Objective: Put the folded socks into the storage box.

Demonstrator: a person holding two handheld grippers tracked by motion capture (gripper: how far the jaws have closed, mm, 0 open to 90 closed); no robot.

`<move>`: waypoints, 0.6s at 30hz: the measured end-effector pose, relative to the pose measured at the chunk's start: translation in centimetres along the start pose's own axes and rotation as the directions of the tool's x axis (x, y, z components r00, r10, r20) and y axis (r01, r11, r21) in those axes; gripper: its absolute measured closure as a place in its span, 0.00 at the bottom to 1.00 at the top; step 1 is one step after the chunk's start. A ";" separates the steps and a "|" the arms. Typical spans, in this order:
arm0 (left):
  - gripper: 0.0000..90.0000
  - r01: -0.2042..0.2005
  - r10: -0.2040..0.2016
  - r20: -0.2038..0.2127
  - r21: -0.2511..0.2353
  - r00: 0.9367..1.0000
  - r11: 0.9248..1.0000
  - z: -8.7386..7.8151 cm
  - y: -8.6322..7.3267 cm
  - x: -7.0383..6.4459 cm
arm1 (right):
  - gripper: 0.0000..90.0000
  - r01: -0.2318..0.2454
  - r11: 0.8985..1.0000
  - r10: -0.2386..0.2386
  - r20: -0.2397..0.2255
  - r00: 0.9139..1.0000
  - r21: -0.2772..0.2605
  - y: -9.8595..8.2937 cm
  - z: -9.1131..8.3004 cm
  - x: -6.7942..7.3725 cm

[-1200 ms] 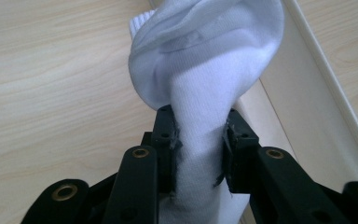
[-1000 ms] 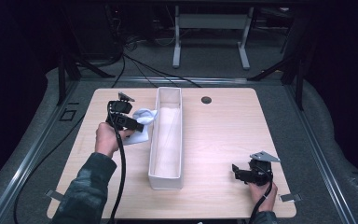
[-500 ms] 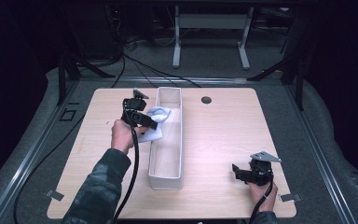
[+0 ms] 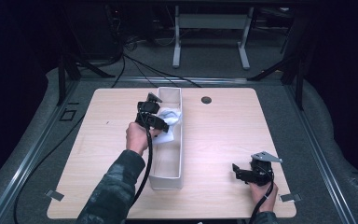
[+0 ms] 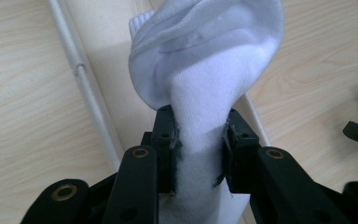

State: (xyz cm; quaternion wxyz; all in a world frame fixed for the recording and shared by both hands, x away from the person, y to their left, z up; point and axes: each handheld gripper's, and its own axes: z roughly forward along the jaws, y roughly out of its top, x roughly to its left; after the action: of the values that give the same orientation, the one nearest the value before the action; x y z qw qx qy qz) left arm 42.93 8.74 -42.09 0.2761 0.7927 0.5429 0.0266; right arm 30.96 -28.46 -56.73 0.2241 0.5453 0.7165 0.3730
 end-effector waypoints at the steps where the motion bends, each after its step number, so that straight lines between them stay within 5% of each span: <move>1: 0.78 0.001 -0.001 -0.001 0.005 1.000 1.000 0.2 0.0 -0.2 | 0.10 -0.001 1.000 0.001 0.000 1.000 -0.001 0.0 0.0 0.0; 18: 0.78 -0.005 0.008 -0.043 0.056 0.999 0.998 2.7 -0.4 -1.1 | 0.11 -0.005 1.000 0.005 -0.005 1.000 -0.008 0.0 0.0 -0.1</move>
State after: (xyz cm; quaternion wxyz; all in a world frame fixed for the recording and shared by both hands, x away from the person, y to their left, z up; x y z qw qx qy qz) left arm 43.03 6.73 -44.31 0.2422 0.8010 0.5467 0.0292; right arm 30.96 -28.53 -56.74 0.2236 0.5451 0.7143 0.3776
